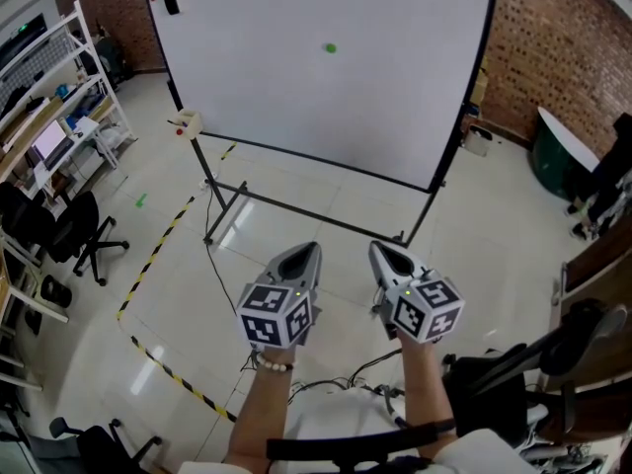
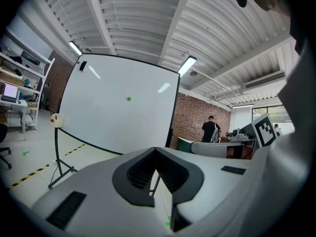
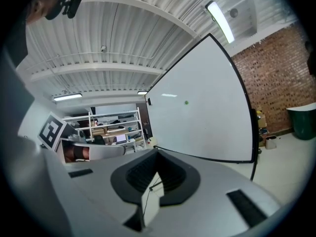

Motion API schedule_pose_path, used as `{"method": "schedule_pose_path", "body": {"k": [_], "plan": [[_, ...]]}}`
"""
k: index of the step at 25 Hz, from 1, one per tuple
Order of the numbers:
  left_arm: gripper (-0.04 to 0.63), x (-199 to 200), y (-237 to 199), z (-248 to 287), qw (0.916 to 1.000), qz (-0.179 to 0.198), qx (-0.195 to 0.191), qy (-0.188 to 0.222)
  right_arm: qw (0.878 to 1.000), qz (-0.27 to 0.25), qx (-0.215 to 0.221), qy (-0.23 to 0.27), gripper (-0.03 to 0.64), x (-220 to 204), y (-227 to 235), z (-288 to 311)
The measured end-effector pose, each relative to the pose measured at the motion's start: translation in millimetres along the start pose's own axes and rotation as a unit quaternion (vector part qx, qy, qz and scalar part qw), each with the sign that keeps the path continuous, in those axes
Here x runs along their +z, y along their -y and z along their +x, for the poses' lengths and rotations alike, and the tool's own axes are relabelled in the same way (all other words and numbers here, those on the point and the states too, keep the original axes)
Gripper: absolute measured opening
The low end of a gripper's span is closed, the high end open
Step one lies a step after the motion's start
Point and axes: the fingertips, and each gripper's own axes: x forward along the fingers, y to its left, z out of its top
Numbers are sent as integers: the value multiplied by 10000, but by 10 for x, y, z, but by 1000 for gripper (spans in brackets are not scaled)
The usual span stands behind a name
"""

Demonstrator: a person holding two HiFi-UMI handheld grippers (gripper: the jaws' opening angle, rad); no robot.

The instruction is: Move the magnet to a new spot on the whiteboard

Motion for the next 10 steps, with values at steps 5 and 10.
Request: {"method": "schedule_pose_path", "body": {"k": [5,10], "plan": [[2,-7,21,-39,10000,-14,-16,9,10000,-30,-42,-6,6,-4,-37,-51],[2,-23,-9,-76,10000,-52,8,18,10000,-52,-64,-21,6,-10,-83,-56]]}}
